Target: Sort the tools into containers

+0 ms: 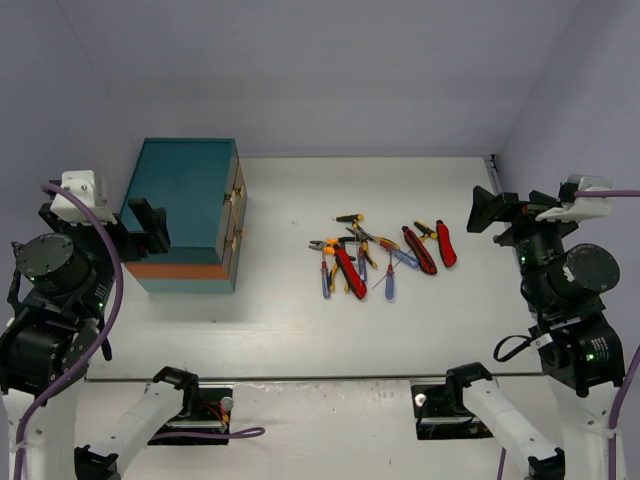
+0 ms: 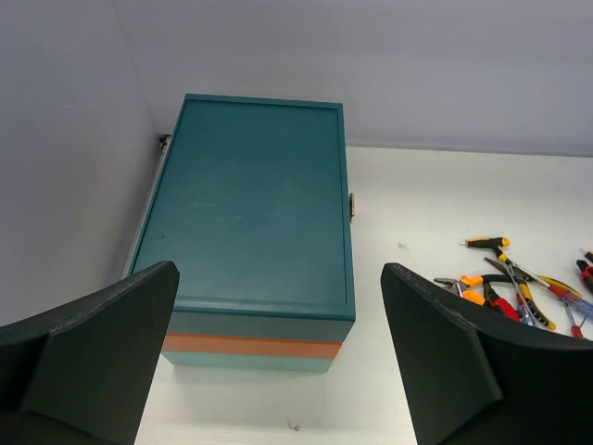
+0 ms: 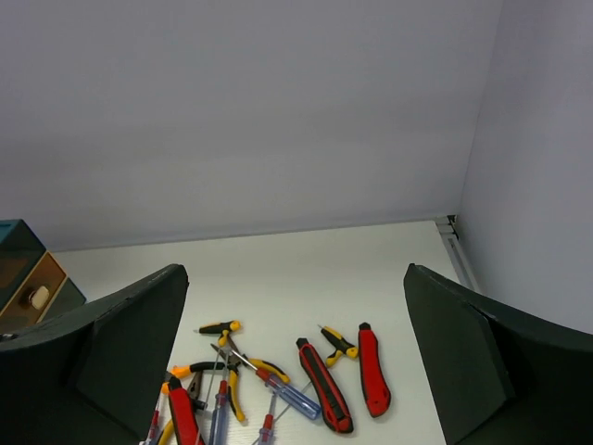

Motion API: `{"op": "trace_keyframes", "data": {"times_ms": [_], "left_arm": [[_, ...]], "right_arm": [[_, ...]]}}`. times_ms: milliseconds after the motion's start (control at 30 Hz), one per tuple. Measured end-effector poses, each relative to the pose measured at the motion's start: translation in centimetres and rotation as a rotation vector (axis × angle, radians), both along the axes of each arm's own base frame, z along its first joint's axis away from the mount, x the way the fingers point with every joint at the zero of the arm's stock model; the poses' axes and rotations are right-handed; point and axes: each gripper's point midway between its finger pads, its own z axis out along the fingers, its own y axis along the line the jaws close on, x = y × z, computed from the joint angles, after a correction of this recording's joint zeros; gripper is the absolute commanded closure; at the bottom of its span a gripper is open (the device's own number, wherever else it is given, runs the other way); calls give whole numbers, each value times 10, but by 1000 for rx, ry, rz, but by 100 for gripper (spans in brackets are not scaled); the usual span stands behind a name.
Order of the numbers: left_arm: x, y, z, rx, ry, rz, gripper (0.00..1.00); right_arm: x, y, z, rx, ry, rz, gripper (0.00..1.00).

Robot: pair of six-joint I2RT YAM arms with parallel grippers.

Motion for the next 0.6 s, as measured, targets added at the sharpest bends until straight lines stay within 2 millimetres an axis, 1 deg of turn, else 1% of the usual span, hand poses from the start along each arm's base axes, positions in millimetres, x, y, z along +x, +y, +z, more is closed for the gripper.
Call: {"op": "trace_keyframes", "data": {"times_ms": [233,367,433,500,600], "left_arm": [[6,0,-15,18,41,4,11],[13,-1,-22,25,68,9,11],[18,-1,-26,30,83,18,11],[24,0,-30,39,104,31,11],[33,2,-38,52,136,57,11]], "right_arm": [[9,4,-5,20,24,7,0],[21,17,-10,26,50,47,0],[30,26,-15,31,72,73,0],[44,40,-23,42,102,111,0],[74,70,-42,67,171,202,0]]}}
